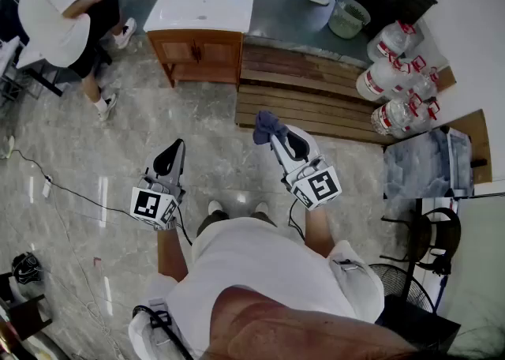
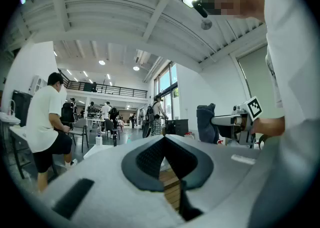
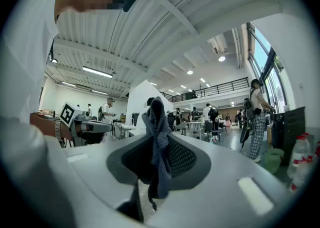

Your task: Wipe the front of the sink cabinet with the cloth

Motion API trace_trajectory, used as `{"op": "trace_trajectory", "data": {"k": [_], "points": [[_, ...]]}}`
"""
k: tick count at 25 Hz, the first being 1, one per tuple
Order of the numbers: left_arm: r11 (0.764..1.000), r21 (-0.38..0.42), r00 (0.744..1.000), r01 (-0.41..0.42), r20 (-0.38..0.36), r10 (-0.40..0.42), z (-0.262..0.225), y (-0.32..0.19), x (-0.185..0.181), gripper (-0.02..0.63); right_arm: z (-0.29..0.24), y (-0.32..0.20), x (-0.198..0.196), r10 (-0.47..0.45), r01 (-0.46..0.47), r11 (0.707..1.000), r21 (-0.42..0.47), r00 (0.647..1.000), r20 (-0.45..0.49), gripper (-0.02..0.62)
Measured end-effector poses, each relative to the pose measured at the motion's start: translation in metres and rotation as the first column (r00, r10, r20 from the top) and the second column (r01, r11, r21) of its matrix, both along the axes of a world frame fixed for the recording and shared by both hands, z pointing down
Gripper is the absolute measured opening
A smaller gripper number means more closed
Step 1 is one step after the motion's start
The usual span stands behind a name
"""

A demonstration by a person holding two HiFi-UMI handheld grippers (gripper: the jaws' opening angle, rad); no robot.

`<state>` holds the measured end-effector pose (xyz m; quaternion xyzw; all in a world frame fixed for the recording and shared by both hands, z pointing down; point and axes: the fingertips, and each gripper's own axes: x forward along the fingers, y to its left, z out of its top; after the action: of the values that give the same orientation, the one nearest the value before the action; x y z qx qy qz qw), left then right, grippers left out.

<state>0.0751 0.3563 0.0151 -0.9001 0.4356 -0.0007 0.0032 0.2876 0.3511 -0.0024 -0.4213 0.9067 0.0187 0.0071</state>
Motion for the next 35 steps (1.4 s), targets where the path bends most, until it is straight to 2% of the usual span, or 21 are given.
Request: {"op": "trace_trajectory", "data": {"k": [11, 30, 35], "points": [[0.999, -0.018, 0.999, -0.049, 0.013, 0.049, 0.002, 0.004, 0.013, -0.003, 0.0, 0.003, -0.002, -0.025, 0.025, 1.0, 0.01, 1.0, -0.019, 0.083], [0.999, -0.032, 1.0, -0.027, 0.003, 0.027, 0.013, 0.003, 0.006, -0.003, 0.011, 0.003, -0.012, -0.054, 0.054, 0.998, -0.023, 0.999, 0.002, 0.087], [0.999, -0.035, 1.0, -0.014, 0.001, 0.015, 0.015, -0.001, -0.006, -0.003, 0.013, -0.003, -0.023, -0.065, 0.065, 0.997, -0.032, 0.998, -0.003, 0.087]]}}
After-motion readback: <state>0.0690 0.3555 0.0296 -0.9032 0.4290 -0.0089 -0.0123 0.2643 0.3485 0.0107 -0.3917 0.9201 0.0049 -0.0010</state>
